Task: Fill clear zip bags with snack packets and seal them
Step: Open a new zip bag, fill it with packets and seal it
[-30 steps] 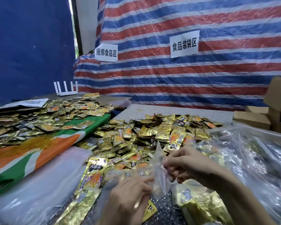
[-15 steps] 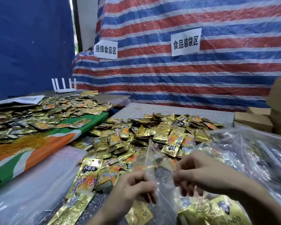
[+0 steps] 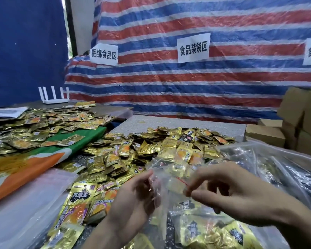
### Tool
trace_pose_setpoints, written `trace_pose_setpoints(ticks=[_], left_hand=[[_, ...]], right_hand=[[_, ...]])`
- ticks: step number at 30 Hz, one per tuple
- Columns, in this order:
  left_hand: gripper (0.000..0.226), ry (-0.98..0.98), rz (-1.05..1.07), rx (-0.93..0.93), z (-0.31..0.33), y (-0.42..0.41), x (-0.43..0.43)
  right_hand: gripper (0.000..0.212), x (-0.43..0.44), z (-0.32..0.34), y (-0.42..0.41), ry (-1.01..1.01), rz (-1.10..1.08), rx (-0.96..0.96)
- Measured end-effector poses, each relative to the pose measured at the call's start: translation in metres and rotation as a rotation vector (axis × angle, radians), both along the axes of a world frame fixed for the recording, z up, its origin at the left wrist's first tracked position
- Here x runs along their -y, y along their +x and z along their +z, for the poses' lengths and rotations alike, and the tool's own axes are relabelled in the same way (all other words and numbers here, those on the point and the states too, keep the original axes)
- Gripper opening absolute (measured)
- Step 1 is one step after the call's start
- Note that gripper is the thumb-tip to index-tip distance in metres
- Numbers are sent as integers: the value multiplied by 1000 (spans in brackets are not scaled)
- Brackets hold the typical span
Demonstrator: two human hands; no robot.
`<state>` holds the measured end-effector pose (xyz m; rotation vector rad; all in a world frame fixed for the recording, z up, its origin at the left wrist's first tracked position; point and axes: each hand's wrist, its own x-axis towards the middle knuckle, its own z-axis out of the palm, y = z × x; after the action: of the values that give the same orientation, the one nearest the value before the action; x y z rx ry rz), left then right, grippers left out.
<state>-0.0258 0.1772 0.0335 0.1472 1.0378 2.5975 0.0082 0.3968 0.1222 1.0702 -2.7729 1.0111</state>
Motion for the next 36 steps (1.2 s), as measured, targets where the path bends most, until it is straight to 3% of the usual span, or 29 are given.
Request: trace_pose_setpoints(ticks=[2, 5, 8, 10, 11, 14, 18, 21, 24, 29, 32, 36], left_hand=[[26, -57, -17, -68, -4, -14, -1], [45, -358, 132, -195, -11, -49, -9], [31, -814, 393, -334, -28, -95, -26], [9, -1145, 451, -474, -44, -125, -39], [9, -1311, 441, -537, -53, -137, -46], [52, -1758, 406, -740, -79, -165, -66], [66, -1997, 468, -856, -91, -185, -83], [51, -1964, 504, -835, -92, -189, -85], [45, -1806, 577, -825, -86, -181, -81], [18, -1292, 701, -698, -42, -151, -64], [21, -1006, 691, -549, -5, -122, -41], [46, -837, 715, -502, 37, -81, -1]], right_hand=[[16, -7, 2, -3, 13, -55, 34], [15, -12, 6, -3, 14, -101, 47], [16, -13, 10, 0, 37, -109, 56], [16, -12, 11, 0, 62, -114, 59], [16, -11, 11, 0, 73, -118, 59], [15, -8, 10, 0, 89, -114, 58], [14, -5, 10, 0, 93, -104, 65], [13, -7, 10, 0, 99, -107, 69], [16, -9, 9, 2, 115, -128, 85], [24, -8, 7, 3, 134, -146, 53], [22, -7, 7, 3, 115, -140, 25], [19, -1, 3, 3, 108, -106, 9]])
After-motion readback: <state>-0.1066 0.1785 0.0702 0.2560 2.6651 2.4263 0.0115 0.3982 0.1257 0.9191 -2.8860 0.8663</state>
